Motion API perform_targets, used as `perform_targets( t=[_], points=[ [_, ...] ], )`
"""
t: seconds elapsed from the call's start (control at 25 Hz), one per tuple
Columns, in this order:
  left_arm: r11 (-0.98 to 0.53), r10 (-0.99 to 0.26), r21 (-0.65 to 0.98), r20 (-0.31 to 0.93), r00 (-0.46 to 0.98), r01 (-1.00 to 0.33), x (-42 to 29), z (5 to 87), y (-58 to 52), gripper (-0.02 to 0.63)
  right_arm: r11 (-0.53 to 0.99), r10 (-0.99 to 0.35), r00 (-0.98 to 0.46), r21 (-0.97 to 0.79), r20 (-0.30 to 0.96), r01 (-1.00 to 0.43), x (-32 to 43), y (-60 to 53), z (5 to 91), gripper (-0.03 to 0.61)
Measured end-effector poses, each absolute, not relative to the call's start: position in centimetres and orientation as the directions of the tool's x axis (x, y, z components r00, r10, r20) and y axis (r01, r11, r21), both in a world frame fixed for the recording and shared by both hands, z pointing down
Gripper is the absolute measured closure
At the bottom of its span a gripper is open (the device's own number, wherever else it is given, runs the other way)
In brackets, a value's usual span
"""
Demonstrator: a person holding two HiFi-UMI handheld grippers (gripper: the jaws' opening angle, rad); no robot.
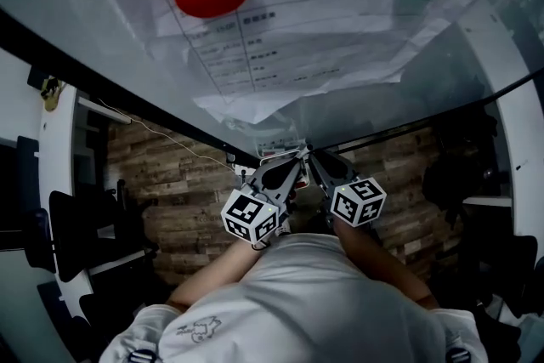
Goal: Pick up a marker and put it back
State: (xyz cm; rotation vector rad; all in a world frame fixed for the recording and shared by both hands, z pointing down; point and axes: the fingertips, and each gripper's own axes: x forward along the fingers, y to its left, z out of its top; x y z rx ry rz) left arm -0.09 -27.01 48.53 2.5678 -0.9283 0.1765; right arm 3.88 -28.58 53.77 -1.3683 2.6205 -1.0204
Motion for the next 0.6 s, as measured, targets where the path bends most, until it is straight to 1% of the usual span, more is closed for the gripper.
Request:
perform_targets(
  t=[0.24,0.6],
  points=[
    [-0.682,-0.586,0.342,0.273,0.763,-0.646,0.0,49.6,-27.5,0.609,0.385,-0.718,-0.626,-0.577,0.304,-0.721,3.7,-29.4,55.7,0.509],
    [-0.668,-0.576,0.356,0.309,0.756,-0.654,-0.2,50.9,-27.8,0.609,0.356,-0.711,-0.628,-0.609,0.315,-0.709,3.3,-30.2,57.4,0.5]
  ],
)
